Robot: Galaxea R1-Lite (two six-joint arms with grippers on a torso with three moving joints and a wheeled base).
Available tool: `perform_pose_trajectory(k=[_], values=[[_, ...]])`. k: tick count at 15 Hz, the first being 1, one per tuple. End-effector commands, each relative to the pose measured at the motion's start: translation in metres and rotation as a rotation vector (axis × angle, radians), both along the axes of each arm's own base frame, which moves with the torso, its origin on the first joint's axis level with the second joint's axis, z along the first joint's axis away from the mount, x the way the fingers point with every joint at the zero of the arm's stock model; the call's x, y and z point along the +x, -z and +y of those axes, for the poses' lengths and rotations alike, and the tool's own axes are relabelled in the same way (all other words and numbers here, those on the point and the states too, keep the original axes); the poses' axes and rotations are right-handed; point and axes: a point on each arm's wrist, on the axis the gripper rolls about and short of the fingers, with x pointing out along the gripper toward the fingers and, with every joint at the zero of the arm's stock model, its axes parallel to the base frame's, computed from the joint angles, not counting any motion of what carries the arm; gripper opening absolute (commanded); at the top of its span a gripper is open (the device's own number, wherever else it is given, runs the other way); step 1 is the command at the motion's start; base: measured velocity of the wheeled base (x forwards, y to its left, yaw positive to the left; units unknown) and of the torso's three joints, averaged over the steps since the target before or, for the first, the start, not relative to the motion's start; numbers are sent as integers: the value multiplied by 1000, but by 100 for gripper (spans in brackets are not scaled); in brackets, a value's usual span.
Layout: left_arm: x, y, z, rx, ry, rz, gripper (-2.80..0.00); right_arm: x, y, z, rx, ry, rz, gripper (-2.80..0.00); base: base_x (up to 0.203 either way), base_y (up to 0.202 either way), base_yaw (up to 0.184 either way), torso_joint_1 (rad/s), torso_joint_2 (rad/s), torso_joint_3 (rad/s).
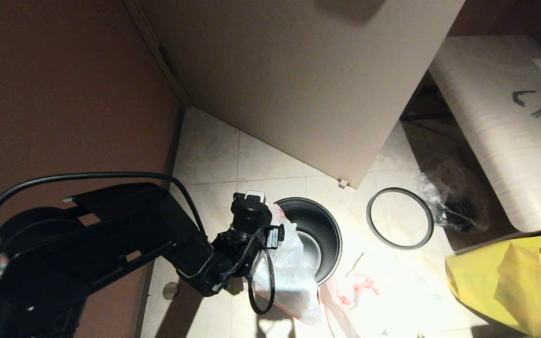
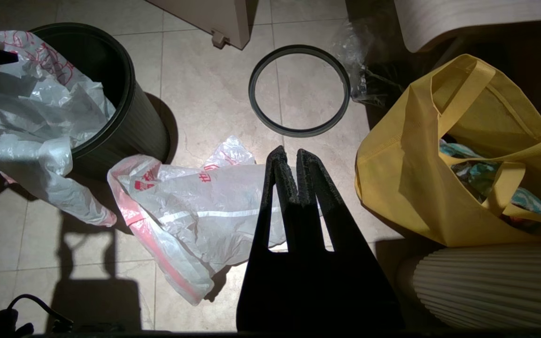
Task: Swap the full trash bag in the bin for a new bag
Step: Put the new garbage bag on the trash can
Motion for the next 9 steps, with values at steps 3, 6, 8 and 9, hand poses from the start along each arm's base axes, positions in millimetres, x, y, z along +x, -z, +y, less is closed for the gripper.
perform_pose_trajectory(k=[3,6,8,9], values=[[8,17,-1,19,-12,24,0,0,0,0,0,0,0,-280,0,0,0,0,0,0],[10,23,-1,24,-14,32,0,0,0,0,0,0,0,-280,0,0,0,0,0,0],[13,20,-1,18,-18,22,-280,0,0,0,0,0,0,-280,0,0,0,0,0,0],[13,20,-1,19,-19,22,-280,0,0,0,0,0,0,-280,0,0,0,0,0,0]])
